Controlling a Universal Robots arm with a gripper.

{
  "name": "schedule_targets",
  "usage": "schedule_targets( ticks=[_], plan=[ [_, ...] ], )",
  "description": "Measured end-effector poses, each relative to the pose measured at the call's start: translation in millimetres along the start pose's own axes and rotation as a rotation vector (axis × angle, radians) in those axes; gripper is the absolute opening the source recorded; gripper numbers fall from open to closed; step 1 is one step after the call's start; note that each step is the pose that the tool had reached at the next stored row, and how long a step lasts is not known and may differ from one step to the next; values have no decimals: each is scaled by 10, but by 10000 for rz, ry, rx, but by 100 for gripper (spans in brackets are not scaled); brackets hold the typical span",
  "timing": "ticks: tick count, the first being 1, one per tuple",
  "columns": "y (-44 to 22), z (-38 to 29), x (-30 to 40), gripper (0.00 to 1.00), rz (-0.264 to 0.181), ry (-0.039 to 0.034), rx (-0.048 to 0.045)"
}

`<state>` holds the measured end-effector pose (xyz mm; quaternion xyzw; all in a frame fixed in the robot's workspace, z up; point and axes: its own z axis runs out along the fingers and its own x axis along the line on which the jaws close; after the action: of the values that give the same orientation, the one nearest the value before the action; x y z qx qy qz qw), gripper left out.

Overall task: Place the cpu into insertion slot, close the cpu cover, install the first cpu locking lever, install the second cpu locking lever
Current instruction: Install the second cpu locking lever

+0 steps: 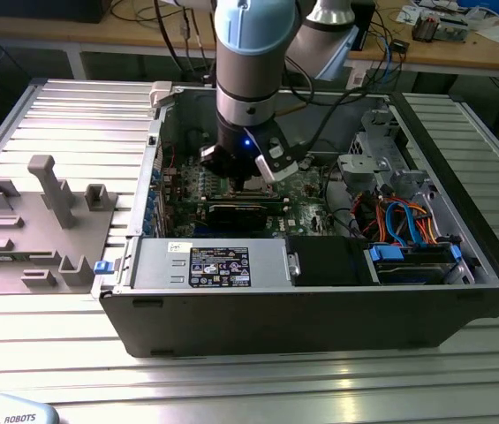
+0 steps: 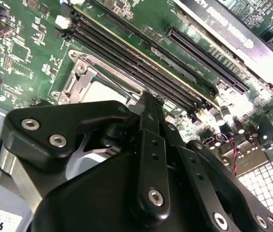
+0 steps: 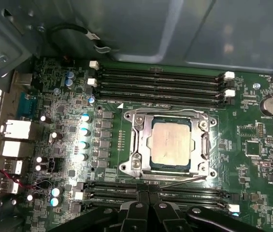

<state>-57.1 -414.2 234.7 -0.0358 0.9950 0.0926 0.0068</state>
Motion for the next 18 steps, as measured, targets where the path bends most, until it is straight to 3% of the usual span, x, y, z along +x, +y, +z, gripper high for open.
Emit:
schedule_targets(
  ticks=[9,12,18],
  plan=[
    [-14,95,54,11,1,0,1],
    [-17,137,112,11,0,0,-1],
    [10,191,146,11,0,0,0]
  ],
)
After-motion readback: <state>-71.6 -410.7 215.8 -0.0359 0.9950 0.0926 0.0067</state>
